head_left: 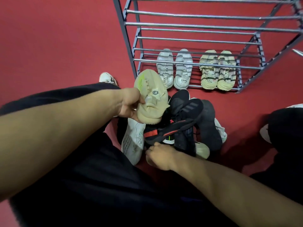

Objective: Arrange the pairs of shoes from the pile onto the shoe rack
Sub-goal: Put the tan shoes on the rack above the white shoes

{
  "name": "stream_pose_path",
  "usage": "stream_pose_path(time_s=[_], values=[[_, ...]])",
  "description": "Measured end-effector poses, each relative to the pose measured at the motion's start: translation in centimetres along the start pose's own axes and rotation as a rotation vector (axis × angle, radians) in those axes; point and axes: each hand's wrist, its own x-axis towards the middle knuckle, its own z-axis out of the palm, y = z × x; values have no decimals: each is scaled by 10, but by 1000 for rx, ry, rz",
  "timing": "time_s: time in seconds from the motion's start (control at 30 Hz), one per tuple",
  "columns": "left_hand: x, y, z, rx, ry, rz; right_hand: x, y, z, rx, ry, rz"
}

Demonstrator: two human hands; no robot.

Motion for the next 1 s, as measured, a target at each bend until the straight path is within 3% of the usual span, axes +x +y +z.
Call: stream_pose_path(time_s=[0.17,0.37,0.5,0.67,0.77,0.87,1.0], values=[[9,0,-6,-53,6,24,11,9,18,-126,-54,186],[7,9,-12,-111,24,64,6,14,-14,-27,-67,251],[7,13,-16,-150,30,65,-13,36,-63,286,-15,245],[10,19,-14,-195,31,64,-57,92,-136,648,4,437],[12,22,-5,-203,34,63,-89,129,-155,1150,144,598],[14,27,0,-251,67,97,-115,150,-153,1436,376,868],[18,27,-1,-295,83,131,-125,149,-89,1484,274,1134]])
